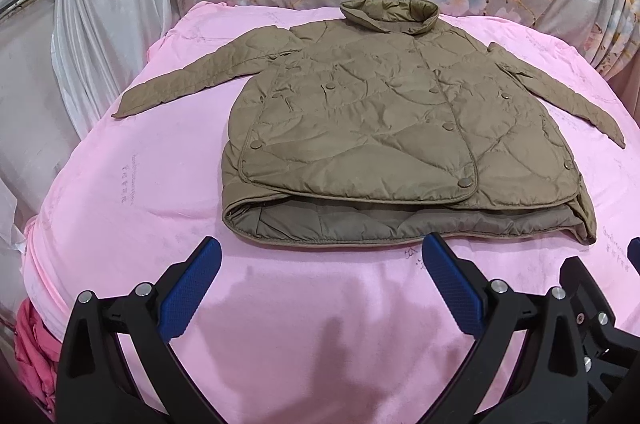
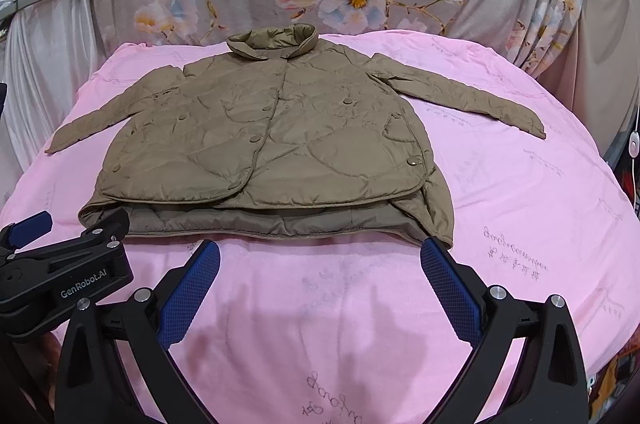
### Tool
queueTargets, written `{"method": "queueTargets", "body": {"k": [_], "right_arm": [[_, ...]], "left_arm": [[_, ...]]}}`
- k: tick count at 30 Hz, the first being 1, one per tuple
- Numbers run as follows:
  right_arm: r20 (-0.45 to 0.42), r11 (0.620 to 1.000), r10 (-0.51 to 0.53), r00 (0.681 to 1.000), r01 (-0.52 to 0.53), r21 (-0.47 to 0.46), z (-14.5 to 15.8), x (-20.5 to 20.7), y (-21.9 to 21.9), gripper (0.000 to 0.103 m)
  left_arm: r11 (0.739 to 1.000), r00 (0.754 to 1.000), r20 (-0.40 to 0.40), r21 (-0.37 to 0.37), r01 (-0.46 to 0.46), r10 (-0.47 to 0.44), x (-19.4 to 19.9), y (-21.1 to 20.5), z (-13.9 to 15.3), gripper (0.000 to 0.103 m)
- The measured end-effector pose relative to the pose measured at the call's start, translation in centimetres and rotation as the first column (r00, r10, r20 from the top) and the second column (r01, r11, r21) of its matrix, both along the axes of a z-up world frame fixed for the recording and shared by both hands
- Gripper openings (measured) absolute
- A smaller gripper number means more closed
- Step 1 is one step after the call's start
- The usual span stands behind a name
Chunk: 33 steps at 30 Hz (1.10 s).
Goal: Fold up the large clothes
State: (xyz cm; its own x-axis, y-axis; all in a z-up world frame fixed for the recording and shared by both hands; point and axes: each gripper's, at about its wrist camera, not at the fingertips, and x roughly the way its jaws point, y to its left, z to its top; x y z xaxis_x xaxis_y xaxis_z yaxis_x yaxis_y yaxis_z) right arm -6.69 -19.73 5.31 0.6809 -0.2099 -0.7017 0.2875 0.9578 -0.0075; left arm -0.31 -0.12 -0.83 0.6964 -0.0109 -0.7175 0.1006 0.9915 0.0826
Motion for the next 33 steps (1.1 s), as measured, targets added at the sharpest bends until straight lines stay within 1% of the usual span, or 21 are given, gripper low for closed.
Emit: {"method": "queueTargets", "body": {"k": [18, 23, 33], "right_arm": [[-0.004, 1.0, 0.001, 1.0, -0.001, -0.001, 0.03, 0.22, 0.14, 0.098], [-0.005, 1.0, 0.001, 1.0, -0.001, -0.001, -0.11, 0.19, 0.33, 0.098], [-0.006, 1.0, -0.001, 1.0, 0.001, -0.002, -0.13, 0.24, 0.37, 0.098]], "left_arm": [[1.0, 1.0, -0.024, 0.023, -0.009, 0.01, 0.21, -0.19, -0.51, 0.098], [1.0, 0.999, -0.037, 0.016, -0.01, 0.011, 0.34, -0.19, -0.58, 0.098], [0.998, 0.998, -0.049, 0.048, -0.03, 0.033, 0.49, -0.6, -0.69, 0.098]]}}
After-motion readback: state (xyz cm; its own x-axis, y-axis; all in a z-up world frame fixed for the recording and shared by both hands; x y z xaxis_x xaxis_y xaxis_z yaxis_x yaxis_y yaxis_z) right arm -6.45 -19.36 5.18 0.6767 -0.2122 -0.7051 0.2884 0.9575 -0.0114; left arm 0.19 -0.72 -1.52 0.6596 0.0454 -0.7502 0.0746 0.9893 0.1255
